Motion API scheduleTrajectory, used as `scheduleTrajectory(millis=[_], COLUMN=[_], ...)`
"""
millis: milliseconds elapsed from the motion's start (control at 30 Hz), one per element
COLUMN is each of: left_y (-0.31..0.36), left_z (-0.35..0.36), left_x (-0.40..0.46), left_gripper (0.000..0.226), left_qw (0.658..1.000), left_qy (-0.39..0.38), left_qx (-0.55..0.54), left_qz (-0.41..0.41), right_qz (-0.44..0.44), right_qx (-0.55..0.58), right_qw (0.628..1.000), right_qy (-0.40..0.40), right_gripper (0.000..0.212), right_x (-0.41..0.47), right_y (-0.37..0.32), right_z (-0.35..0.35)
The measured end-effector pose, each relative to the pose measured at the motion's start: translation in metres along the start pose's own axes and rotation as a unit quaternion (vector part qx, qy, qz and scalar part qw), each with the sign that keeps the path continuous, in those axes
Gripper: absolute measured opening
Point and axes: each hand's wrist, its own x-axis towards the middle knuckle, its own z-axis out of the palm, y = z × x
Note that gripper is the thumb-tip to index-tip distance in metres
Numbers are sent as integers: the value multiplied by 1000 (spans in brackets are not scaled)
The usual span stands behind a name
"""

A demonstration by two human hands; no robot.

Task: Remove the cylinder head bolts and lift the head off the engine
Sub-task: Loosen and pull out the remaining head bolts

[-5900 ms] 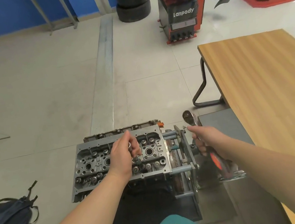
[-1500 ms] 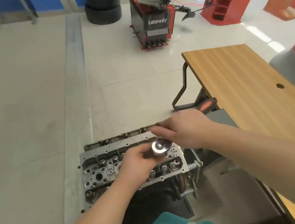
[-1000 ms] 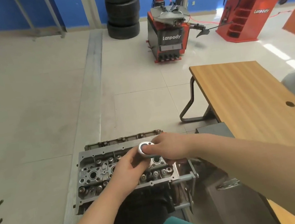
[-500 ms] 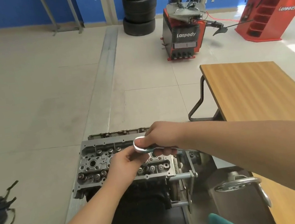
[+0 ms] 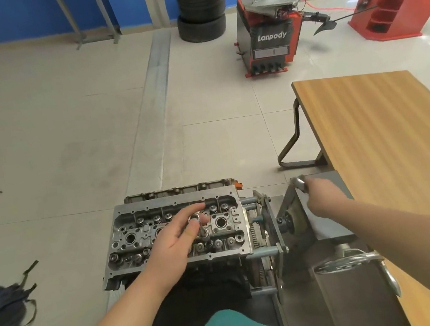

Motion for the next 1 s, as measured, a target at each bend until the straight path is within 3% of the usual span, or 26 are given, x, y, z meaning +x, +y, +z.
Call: scheduleTrajectory(millis=[133, 333, 633, 767, 833, 933, 1000], left_y=[0, 1, -11, -18, -17, -13, -14], left_z=[-1, 2, 3, 6, 5, 3, 1], left_x=[0, 2, 11, 7, 5, 7, 10], left_gripper=[26, 27, 27, 42, 46, 43, 38], left_qw=[1000, 998, 999, 999, 998, 994, 993], left_qy=[3, 42, 42, 43, 32, 25, 17], left_qx=[-7, -34, 5, 14, 38, 96, 104], left_qz=[-12, -25, 2, 18, 25, 45, 49], right_qz=[37, 31, 19, 40, 52, 64, 53], right_qx=[-9, -41, 4, -8, -13, -48, -18], right_qw=[998, 994, 996, 996, 995, 994, 992], right_qy=[56, 97, 83, 82, 85, 73, 113], right_gripper=[52, 53, 37, 32, 34, 54, 53], right_x=[15, 25, 36, 42, 40, 26, 11], right_y=[57, 85, 75, 62, 59, 48, 24], right_z=[38, 56, 52, 52, 54, 53, 44])
